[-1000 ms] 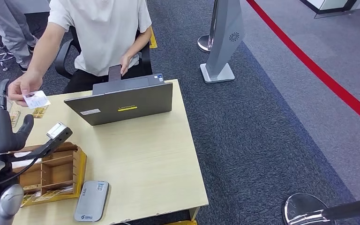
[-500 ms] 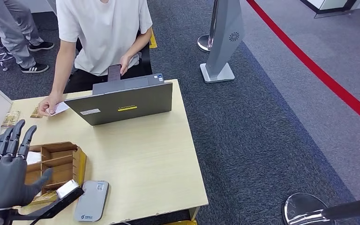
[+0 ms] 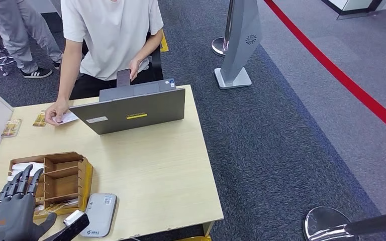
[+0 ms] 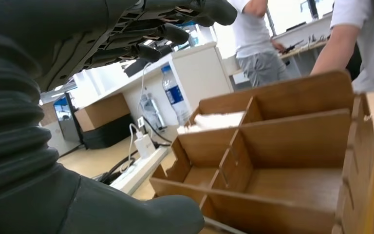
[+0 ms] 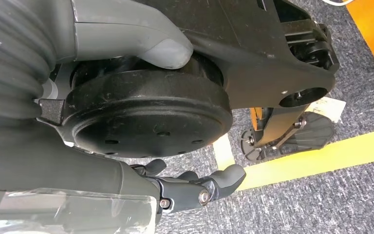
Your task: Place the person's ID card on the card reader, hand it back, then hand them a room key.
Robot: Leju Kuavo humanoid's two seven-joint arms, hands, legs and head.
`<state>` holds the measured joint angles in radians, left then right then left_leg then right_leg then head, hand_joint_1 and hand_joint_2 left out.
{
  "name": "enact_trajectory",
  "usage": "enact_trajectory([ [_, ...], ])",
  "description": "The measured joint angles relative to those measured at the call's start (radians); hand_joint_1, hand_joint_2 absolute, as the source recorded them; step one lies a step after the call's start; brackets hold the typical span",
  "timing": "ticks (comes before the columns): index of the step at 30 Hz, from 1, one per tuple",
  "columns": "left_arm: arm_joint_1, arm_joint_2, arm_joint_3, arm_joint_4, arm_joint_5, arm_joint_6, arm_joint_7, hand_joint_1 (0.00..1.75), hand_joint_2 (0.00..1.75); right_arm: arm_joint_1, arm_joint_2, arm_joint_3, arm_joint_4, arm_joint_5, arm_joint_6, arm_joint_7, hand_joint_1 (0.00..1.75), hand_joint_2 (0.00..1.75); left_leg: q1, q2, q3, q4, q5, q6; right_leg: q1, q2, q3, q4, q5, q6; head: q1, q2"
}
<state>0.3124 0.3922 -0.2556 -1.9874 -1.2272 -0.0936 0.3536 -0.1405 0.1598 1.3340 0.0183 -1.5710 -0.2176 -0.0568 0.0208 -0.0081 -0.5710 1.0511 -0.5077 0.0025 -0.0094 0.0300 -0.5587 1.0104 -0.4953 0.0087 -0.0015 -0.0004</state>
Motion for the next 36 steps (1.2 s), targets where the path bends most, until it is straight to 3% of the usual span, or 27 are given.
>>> enact_trajectory([
  [20, -0.024, -0.11, 0.023, 0.123, -0.065, -0.002, -0.001, 0.0, 1.75, 0.0, 0.0, 0.0, 0.0, 0.0, -0.009, 0.0, 0.0, 1.75, 0.0, 0.0, 0.0, 0.0, 0.0, 0.0, 0.0, 0.0, 0.0, 0.0, 0.0, 0.0, 0.0, 0.0],
  [36, -0.026, -0.145, 0.038, 0.146, -0.087, -0.003, 0.001, 0.0, 1.75, 0.0, 0.0, 0.0, 0.0, 0.0, -0.011, 0.0, 0.0, 1.75, 0.0, 0.0, 0.0, 0.0, 0.0, 0.0, 0.0, 0.0, 0.0, 0.0, 0.0, 0.0, 0.0, 0.0],
])
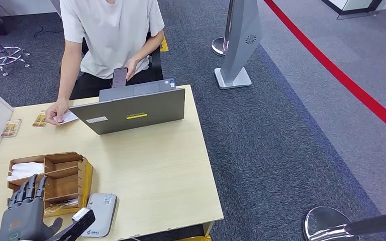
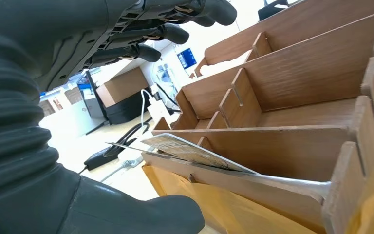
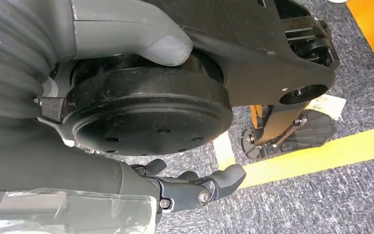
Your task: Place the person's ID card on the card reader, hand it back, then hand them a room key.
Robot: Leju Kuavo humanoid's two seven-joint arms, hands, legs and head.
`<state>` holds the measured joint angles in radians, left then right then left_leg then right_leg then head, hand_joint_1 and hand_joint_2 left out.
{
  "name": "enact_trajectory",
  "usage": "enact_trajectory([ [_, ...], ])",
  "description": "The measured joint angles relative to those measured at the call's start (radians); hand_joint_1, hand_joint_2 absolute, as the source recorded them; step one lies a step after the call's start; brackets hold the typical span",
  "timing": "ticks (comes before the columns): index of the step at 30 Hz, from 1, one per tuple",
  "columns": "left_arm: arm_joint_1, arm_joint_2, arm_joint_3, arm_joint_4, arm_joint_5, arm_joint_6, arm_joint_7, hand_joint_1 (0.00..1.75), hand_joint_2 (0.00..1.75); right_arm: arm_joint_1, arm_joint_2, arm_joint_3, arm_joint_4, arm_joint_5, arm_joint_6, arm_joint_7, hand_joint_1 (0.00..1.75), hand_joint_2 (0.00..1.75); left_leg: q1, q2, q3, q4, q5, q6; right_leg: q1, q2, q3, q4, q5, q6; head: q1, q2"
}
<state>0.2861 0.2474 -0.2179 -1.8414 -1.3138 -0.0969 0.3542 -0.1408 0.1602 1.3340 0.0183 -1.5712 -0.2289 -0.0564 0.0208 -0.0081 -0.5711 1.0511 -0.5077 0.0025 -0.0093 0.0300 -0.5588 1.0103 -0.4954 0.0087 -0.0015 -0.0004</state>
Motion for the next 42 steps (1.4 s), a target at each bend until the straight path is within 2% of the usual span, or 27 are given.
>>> enact_trajectory([
  [1, 0.0, -0.002, 0.004, 0.0, -0.002, 0.0, 0.001, 0.21, 1.75, 0.0, 0.0, 0.0, 0.0, 0.0, 0.0, 0.0, 0.0, 1.75, 0.0, 0.0, 0.0, 0.0, 0.0, 0.0, 0.0, 0.0, 0.0, 0.0, 0.0, 0.0, 0.0, 0.0],
  [4, 0.0, -0.008, 0.014, 0.0, -0.005, 0.0, 0.004, 1.52, 1.75, 0.0, 0.0, 0.0, 0.0, 0.0, -0.001, 0.001, 0.0, 1.75, 0.0, 0.0, 0.0, 0.0, 0.0, 0.0, 0.0, 0.0, 0.0, 0.0, 0.0, 0.0, 0.0, 0.0],
  [5, 0.001, -0.01, 0.018, 0.0, -0.008, 0.0, 0.006, 1.75, 1.75, 0.0, 0.0, 0.0, 0.0, 0.0, -0.001, 0.001, 0.0, 1.75, 0.0, 0.0, 0.0, 0.0, 0.0, 0.0, 0.0, 0.0, 0.0, 0.0, 0.0, 0.0, 0.0, 0.0],
  [19, 0.011, -0.039, 0.059, 0.003, -0.003, -0.019, 0.011, 1.75, 1.75, 0.0, 0.0, 0.0, 0.0, 0.0, -0.002, 0.001, 0.0, 1.75, 0.0, 0.0, 0.0, 0.0, 0.0, 0.0, 0.0, 0.0, 0.0, 0.0, 0.0, 0.0, 0.0, 0.0],
  [31, 0.006, -0.041, 0.06, -0.016, -0.012, -0.03, 0.004, 1.75, 1.75, 0.0, 0.0, -0.001, 0.0, 0.0, -0.005, 0.0, 0.0, 1.75, 0.0, 0.0, 0.0, 0.0, 0.0, 0.0, 0.0, 0.0, 0.0, 0.0, 0.0, 0.0, 0.0, 0.0],
  [37, -0.032, -0.017, 0.048, -0.113, -0.03, -0.047, -0.03, 1.75, 1.75, 0.001, 0.0, -0.006, 0.0, 0.0, -0.004, -0.006, 0.0, 1.75, 0.0, 0.0, 0.0, 0.0, 0.0, 0.0, 0.0, -0.001, -0.002, 0.0, 0.0, 0.0, 0.0, 0.0],
  [42, -0.119, 0.044, 0.002, -0.218, 0.056, -0.169, -0.07, 1.75, 1.75, 0.001, -0.001, -0.007, 0.0, 0.0, 0.004, -0.009, 0.0, 1.75, 0.0, -0.001, 0.0, 0.0, 0.001, 0.0, 0.0, -0.001, -0.002, 0.0, 0.0, 0.0, 0.0, 0.0],
])
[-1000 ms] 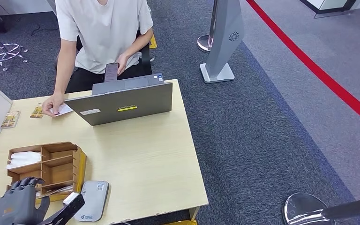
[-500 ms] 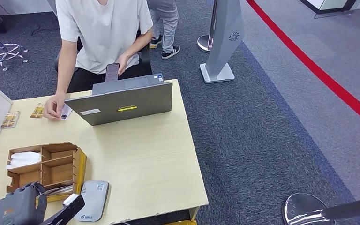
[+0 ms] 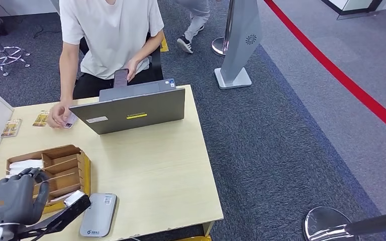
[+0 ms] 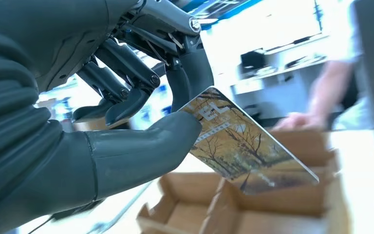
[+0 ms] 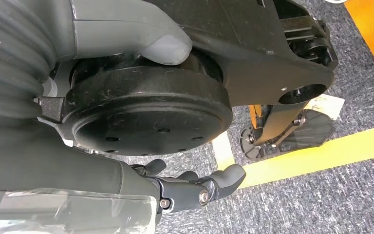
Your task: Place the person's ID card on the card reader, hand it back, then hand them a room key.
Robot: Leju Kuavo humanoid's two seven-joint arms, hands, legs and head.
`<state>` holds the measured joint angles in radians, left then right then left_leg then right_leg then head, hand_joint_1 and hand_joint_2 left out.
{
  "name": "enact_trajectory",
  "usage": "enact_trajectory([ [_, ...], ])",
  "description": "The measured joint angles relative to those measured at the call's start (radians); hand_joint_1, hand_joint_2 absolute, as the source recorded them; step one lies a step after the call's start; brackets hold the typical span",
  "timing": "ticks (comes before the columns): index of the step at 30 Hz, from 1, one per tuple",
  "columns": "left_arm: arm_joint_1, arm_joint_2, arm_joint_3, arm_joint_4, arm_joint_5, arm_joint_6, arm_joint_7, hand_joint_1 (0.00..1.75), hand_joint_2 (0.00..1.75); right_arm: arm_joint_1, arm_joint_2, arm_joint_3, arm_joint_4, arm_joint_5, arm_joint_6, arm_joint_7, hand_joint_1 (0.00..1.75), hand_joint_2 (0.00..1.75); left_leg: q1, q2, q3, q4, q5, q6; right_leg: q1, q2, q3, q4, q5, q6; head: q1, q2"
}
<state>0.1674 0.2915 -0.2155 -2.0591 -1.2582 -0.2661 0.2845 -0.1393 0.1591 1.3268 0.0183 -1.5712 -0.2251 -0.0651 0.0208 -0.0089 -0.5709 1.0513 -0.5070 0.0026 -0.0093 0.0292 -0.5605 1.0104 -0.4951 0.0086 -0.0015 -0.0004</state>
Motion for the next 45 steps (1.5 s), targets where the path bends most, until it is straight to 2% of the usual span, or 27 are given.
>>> enact_trajectory([
  [4, -0.126, 0.067, -0.042, -0.046, 0.068, -0.088, 0.016, 1.75, 1.75, 0.0, -0.003, 0.0, 0.0, 0.0, 0.011, 0.002, 0.0, 1.75, 0.0, -0.001, 0.0, 0.0, 0.001, 0.0, 0.0, 0.0, 0.001, 0.0, 0.001, 0.0, 0.0, 0.0],
  [7, -0.241, 0.082, -0.063, -0.048, 0.039, -0.102, 0.061, 1.75, 1.75, 0.001, -0.003, 0.001, 0.0, 0.002, 0.01, 0.002, 0.0, 1.75, 0.0, -0.001, 0.0, 0.0, 0.001, 0.0, 0.0, 0.0, 0.001, 0.0, 0.001, -0.001, 0.0, 0.0],
  [12, -0.419, 0.082, -0.091, 0.011, -0.139, -0.016, 0.097, 1.75, 1.75, 0.0, -0.003, 0.01, 0.0, 0.008, 0.006, 0.005, 0.0, 1.75, 0.0, -0.001, 0.0, 0.0, 0.002, 0.0, 0.0, 0.0, 0.002, 0.0, 0.002, 0.0, 0.0, 0.0],
  [18, -0.508, 0.076, -0.095, 0.135, -0.192, 0.064, 0.07, 1.75, 1.75, 0.0, -0.003, 0.024, -0.001, 0.015, 0.005, 0.008, 0.0, 1.75, 0.0, -0.001, 0.0, 0.0, 0.002, 0.0, 0.0, 0.001, 0.002, 0.0, 0.002, 0.0, 0.0, 0.0],
  [22, -0.512, 0.062, -0.095, 0.183, -0.194, 0.08, 0.054, 0.0, 1.75, -0.001, -0.003, 0.028, -0.002, 0.007, 0.006, 0.016, 0.0, 1.75, 0.0, 0.0, 0.0, 0.0, 0.002, 0.0, 0.0, 0.001, 0.001, 0.0, 0.002, 0.0, 0.0, 0.0],
  [26, -0.506, 0.043, -0.094, 0.201, -0.176, 0.082, 0.043, 0.0, 1.75, -0.004, -0.003, 0.029, -0.002, 0.0, 0.01, 0.027, 0.0, 1.75, 0.0, 0.0, 0.0, 0.0, 0.002, 0.0, 0.0, 0.002, 0.002, 0.0, 0.002, 0.0, 0.0, 0.0],
  [30, -0.471, 0.038, -0.09, 0.198, -0.158, 0.112, 0.022, 0.0, 1.75, -0.004, -0.003, 0.028, -0.002, 0.0, 0.011, 0.026, 0.0, 1.75, 0.0, 0.0, 0.0, 0.0, 0.001, 0.0, 0.0, 0.002, 0.002, 0.0, 0.002, 0.0, 0.0, 0.0],
  [33, -0.397, 0.046, -0.073, 0.162, -0.118, 0.169, -0.005, 0.0, 1.75, -0.002, -0.002, 0.026, -0.002, 0.0, 0.012, 0.019, 0.0, 1.75, 0.0, 0.001, 0.0, 0.0, 0.001, 0.0, 0.0, 0.003, 0.002, 0.0, 0.002, 0.0, 0.0, 0.0],
  [36, -0.258, 0.063, -0.021, 0.086, -0.036, 0.276, -0.053, 0.0, 1.75, 0.0, -0.001, 0.015, -0.002, 0.0, 0.015, 0.011, 0.0, 1.75, 0.0, 0.005, 0.0, 0.0, 0.0, -0.001, 0.0, 0.006, 0.001, 0.001, 0.001, -0.001, 0.0, 0.0],
  [40, -0.009, 0.058, 0.132, -0.029, 0.193, 0.432, -0.182, 0.0, 1.75, 0.003, -0.001, -0.011, -0.002, 0.0, 0.019, 0.009, 0.0, 1.75, 0.0, 0.009, -0.001, -0.001, -0.002, -0.001, 0.0, 0.01, -0.002, 0.001, 0.0, -0.001, 0.0, 0.0],
  [42, 0.098, 0.006, 0.255, -0.07, 0.388, 0.424, -0.303, 0.0, 1.75, 0.004, -0.001, -0.028, -0.001, 0.0, 0.02, 0.009, 0.0, 1.75, 0.0, 0.009, -0.001, -0.001, -0.003, -0.001, 0.0, 0.01, -0.002, 0.0, -0.001, -0.001, 0.0, 0.0],
  [43, 0.133, -0.038, 0.333, -0.083, 0.493, 0.377, -0.369, 0.0, 1.75, 0.005, -0.001, -0.037, -0.001, 0.0, 0.02, 0.009, 0.0, 1.75, 0.0, 0.009, -0.001, -0.001, -0.003, -0.001, 0.0, 0.009, -0.002, 0.0, -0.001, 0.0, 0.0, 0.0],
  [45, 0.158, -0.148, 0.52, -0.094, 0.68, 0.21, -0.476, 0.0, 1.75, 0.006, -0.002, -0.054, -0.001, 0.0, 0.018, 0.009, 0.0, 1.75, 0.0, 0.008, -0.001, -0.001, -0.003, 0.0, 0.0, 0.008, -0.003, 0.0, -0.001, 0.0, 0.001, 0.0],
])
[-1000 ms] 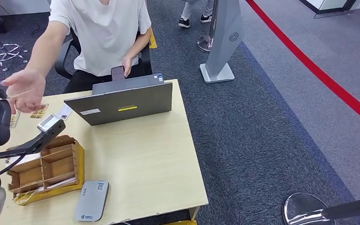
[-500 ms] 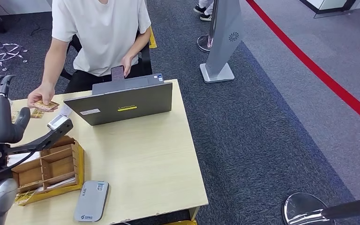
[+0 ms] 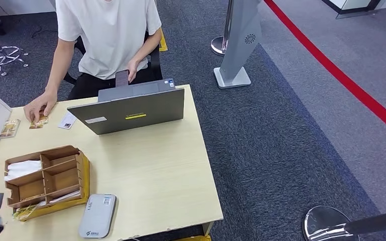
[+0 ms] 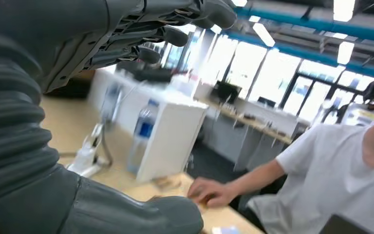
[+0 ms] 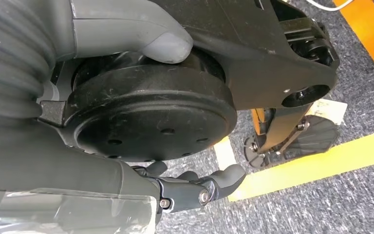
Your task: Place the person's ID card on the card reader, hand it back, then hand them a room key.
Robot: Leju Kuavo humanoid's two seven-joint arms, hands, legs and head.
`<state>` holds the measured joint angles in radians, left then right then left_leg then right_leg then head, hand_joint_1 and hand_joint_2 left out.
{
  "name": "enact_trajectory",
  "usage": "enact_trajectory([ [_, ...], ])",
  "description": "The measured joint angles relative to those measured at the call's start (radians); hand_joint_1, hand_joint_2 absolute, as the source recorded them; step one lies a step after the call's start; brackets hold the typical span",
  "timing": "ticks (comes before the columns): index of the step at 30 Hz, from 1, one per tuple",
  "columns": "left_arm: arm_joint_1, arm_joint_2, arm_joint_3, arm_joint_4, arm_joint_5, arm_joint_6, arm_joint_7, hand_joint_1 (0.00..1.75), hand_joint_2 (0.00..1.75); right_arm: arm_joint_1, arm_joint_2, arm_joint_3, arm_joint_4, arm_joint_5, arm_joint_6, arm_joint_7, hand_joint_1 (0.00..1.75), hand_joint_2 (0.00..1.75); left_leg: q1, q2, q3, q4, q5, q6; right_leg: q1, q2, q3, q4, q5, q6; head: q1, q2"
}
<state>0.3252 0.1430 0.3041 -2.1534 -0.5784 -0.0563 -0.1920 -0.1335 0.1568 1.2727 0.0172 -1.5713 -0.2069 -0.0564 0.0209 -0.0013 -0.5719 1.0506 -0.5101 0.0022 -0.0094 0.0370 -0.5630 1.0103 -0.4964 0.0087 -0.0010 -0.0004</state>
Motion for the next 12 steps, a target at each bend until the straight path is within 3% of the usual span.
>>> enact_trajectory([
  [3, -0.068, -0.161, 0.352, 0.027, 0.229, -0.343, 0.01, 0.0, 1.75, 0.002, -0.002, -0.026, 0.0, 0.0, -0.003, -0.004, 0.0, 1.75, 0.0, 0.0, 0.0, 0.0, 0.0, 0.0, 0.0, 0.0, 0.001, 0.0, 0.0, 0.0, 0.0, 0.0],
  [6, -0.163, -0.279, 0.704, 0.127, 0.393, -0.584, 0.156, 0.0, 1.75, 0.004, -0.005, -0.054, 0.0, 0.0, 0.001, -0.009, 0.0, 1.75, 0.0, 0.003, 0.002, 0.0, 0.0, 0.0, 0.0, 0.001, 0.002, 0.0, 0.001, -0.001, -0.001, 0.0],
  [9, -0.212, -0.366, 0.932, 0.246, 0.469, -0.631, 0.286, 0.0, 1.75, 0.007, -0.008, -0.076, 0.0, 0.0, 0.006, -0.009, 0.0, 1.75, 0.0, 0.001, 0.002, 0.0, 0.0, 0.0, 0.0, -0.001, 0.002, 0.0, 0.001, 0.0, -0.001, 0.0],
  [12, -0.231, -0.417, 1.052, 0.348, 0.447, -0.574, 0.367, 0.0, 1.75, 0.007, -0.01, -0.09, 0.0, 0.0, 0.006, -0.005, 0.0, 1.75, -0.001, -0.001, 0.002, 0.0, 0.0, 0.0, -0.001, -0.004, 0.004, 0.0, 0.001, 0.0, 0.0, 0.0],
])
